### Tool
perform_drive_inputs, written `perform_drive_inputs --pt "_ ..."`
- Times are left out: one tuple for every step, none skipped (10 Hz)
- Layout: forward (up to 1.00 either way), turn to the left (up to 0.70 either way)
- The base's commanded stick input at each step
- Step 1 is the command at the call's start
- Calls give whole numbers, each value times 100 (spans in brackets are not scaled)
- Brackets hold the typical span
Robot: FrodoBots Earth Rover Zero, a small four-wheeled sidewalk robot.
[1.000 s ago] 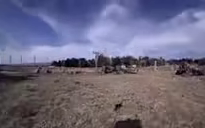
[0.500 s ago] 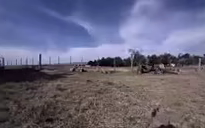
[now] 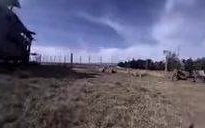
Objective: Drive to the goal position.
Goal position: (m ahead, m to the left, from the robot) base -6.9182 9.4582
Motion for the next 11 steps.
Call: perform_drive_inputs --pt "70 27" --pt "70 27" --pt "70 27" --pt "70 27" --pt "70 27" --pt "70 27" --pt "70 27" --pt "70 27" --pt "70 27" --pt "70 27" --pt "70 27"
